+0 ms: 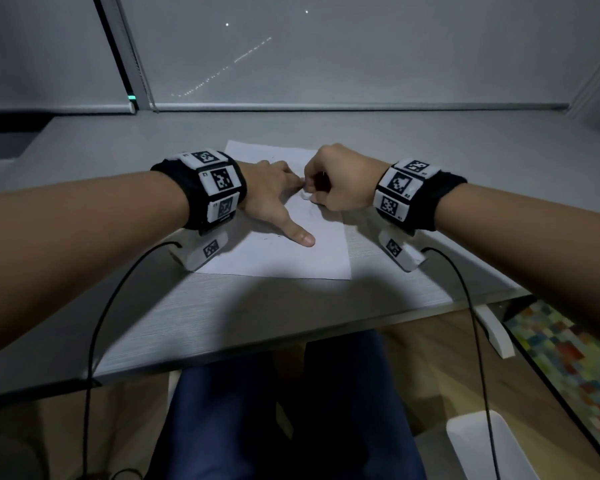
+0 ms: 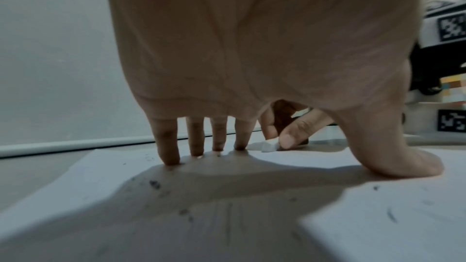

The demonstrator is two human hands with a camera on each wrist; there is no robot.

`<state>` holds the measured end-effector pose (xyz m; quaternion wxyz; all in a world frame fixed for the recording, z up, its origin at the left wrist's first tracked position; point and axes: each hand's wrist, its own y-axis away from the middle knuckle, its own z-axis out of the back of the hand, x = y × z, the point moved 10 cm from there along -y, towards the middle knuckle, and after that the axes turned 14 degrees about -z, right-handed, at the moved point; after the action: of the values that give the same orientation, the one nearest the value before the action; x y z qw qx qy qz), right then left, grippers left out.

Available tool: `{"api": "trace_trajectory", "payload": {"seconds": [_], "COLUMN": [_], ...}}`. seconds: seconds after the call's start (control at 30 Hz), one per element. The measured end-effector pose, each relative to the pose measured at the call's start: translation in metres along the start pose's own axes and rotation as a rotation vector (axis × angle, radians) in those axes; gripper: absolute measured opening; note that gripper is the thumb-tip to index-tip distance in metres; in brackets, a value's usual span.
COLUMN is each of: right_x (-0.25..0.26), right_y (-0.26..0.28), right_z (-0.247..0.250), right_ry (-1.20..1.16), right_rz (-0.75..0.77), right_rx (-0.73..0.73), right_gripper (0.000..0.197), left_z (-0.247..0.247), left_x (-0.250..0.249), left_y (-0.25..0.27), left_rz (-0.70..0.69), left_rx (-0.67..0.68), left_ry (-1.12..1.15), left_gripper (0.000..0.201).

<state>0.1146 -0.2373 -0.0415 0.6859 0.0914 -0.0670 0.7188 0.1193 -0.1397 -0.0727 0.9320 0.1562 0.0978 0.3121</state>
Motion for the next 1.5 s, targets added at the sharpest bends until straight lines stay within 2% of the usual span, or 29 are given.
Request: {"api": "trace_trajectory", "payload": {"seconds": [0.2, 0.37, 0.43, 0.53, 0.63, 0.7, 0.87, 1.07, 1.13, 1.3, 1.5], "right_x": [0.012, 0.001, 0.001, 0.015, 0.023, 0.018, 0.007, 0.023, 0.019, 0.004, 0.018], "right_y": [0.012, 0.0, -0.003, 0.009, 0.022, 0.018, 0.004, 0.029, 0.022, 0.003, 0.028], "right_z": [-0.005, 0.006, 0.009, 0.002, -0.005, 0.0, 0.008, -0.005, 0.0, 0.008, -0.005], "right_ry": [-0.049, -0.014, 0.013, 0.023, 0.011, 0.008, 0.058, 0.016, 0.03, 0.058, 0.003], "right_rz": [0.079, 0.013, 0.005, 0.074, 0.104, 0.081, 0.025, 0.112, 0.089, 0.006, 0.098], "right_rx": [0.073, 0.011, -0.006, 0.046, 0.14, 0.12, 0.03, 0.144, 0.1, 0.006, 0.146], "right_gripper": [0.009, 0.02, 0.018, 0.01, 0.013, 0.016, 0.008, 0.014, 0.018, 0.008, 0.013], "left_z": [-0.002, -0.002, -0.001, -0.003, -0.003, -0.002, -0.001, 0.001, 0.002, 0.001, 0.003], "left_x": [-0.001, 0.0, 0.0, -0.002, -0.003, -0.004, -0.005, -0.006, -0.007, -0.006, -0.006], "left_y": [-0.004, -0.006, -0.005, -0.004, -0.004, -0.005, -0.005, -0.008, -0.009, -0.006, -0.011], "left_rz": [0.01, 0.044, 0.056, 0.059, 0.06, 0.06, 0.066, 0.078, 0.095, 0.116, 0.109], "left_rx": [0.039, 0.076, 0.09, 0.111, 0.113, 0.108, 0.122, 0.12, 0.12, 0.137, 0.128], "left_ry": [-0.016, -0.041, -0.042, -0.045, -0.041, -0.043, -0.05, -0.052, -0.057, -0.043, -0.034], "left_gripper": [0.111, 0.123, 0.124, 0.125, 0.126, 0.13, 0.137, 0.131, 0.135, 0.138, 0.132]}}
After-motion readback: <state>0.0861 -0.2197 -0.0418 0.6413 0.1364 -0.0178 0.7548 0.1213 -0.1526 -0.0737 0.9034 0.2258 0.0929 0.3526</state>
